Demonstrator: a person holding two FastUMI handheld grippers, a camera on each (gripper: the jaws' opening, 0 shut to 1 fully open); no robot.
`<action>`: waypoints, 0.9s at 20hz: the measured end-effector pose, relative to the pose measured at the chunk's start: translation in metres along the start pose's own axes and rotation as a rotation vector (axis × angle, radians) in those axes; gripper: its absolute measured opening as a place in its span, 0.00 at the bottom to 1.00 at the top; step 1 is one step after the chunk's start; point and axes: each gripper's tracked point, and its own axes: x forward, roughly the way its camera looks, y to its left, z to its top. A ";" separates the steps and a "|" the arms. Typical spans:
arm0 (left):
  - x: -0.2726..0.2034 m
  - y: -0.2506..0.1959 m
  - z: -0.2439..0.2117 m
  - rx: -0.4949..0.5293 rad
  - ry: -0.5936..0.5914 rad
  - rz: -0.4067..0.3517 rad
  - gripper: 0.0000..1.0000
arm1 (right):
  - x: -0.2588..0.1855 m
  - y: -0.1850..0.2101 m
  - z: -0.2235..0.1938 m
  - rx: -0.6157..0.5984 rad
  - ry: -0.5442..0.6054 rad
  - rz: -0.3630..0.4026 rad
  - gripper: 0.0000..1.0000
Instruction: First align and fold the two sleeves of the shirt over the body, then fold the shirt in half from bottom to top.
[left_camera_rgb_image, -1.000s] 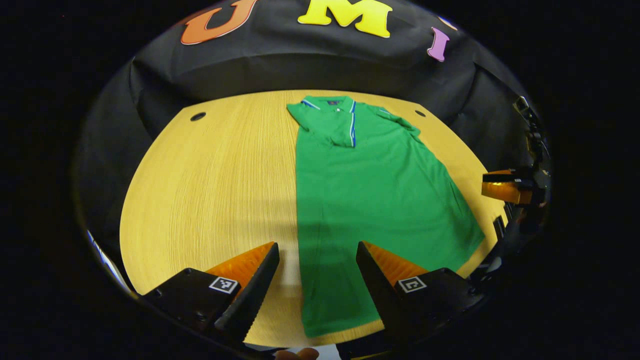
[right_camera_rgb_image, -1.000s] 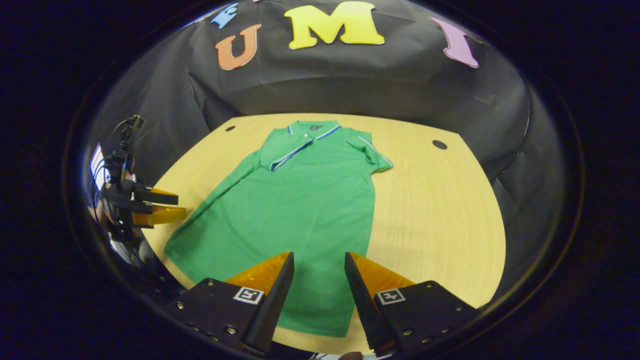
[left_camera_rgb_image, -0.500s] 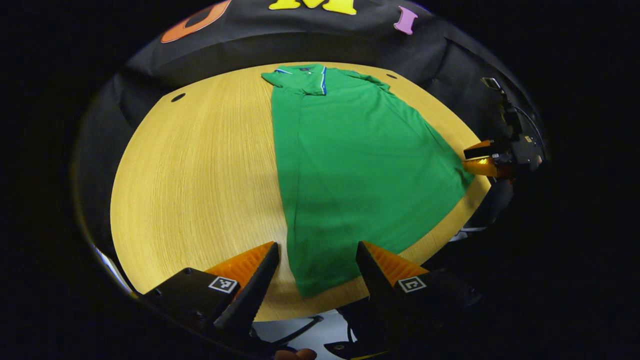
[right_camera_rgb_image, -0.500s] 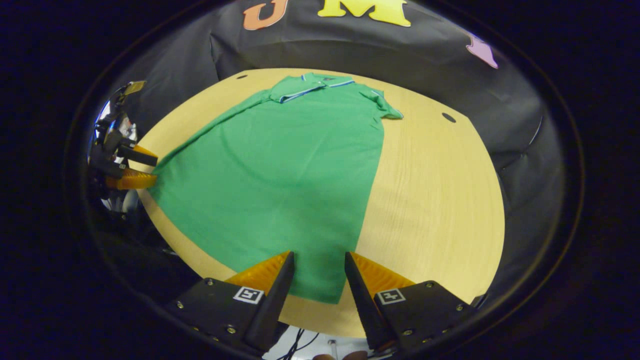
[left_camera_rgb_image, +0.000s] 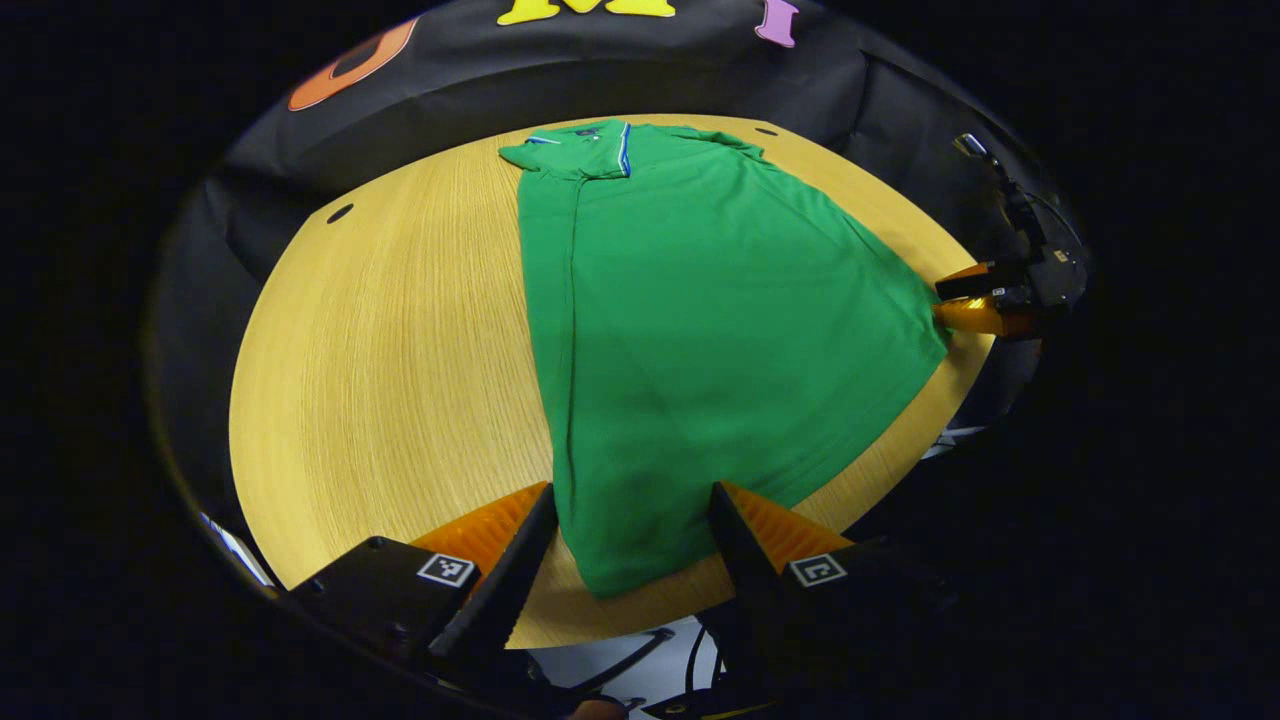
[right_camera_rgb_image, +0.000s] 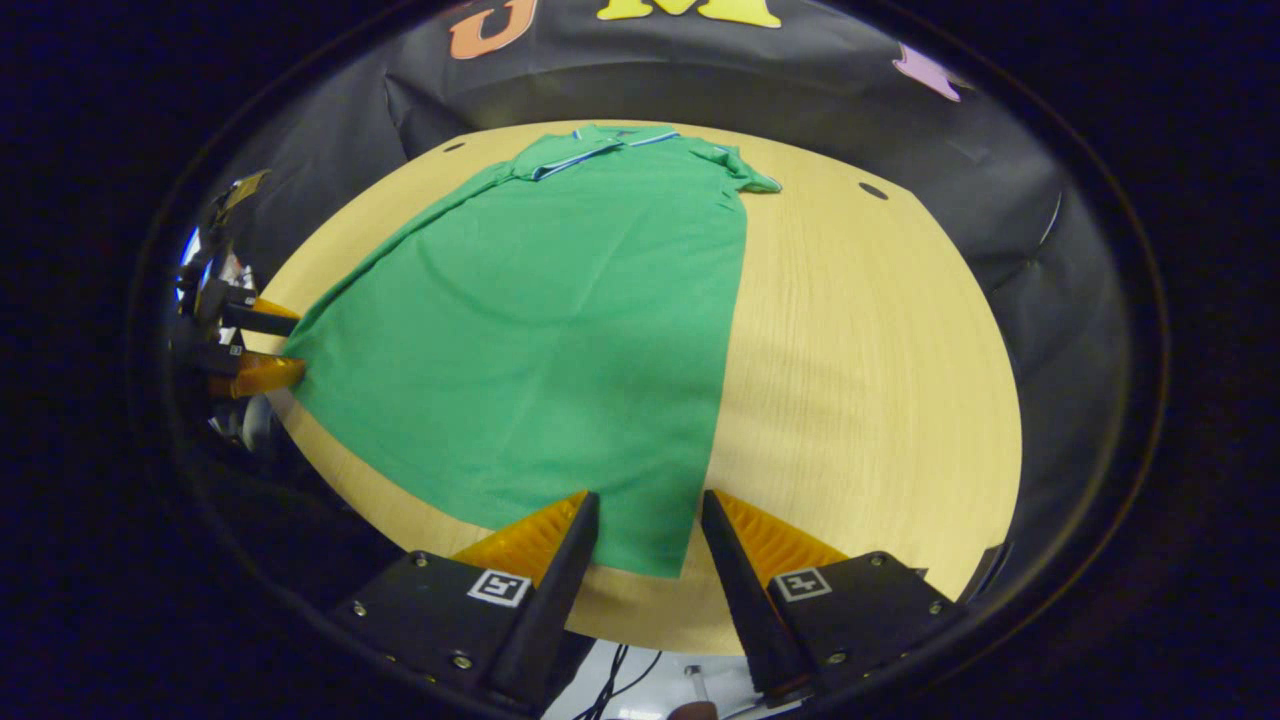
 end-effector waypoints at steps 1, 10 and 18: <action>0.002 -0.003 0.000 -0.012 -0.001 -0.003 0.96 | 0.003 0.003 0.001 -0.018 0.004 0.007 0.66; 0.002 -0.021 0.010 -0.105 0.014 -0.114 0.08 | -0.003 0.015 0.006 0.065 0.040 0.101 0.01; -0.027 -0.023 0.079 -0.111 -0.148 -0.136 0.04 | -0.033 0.013 0.054 0.174 -0.042 0.166 0.01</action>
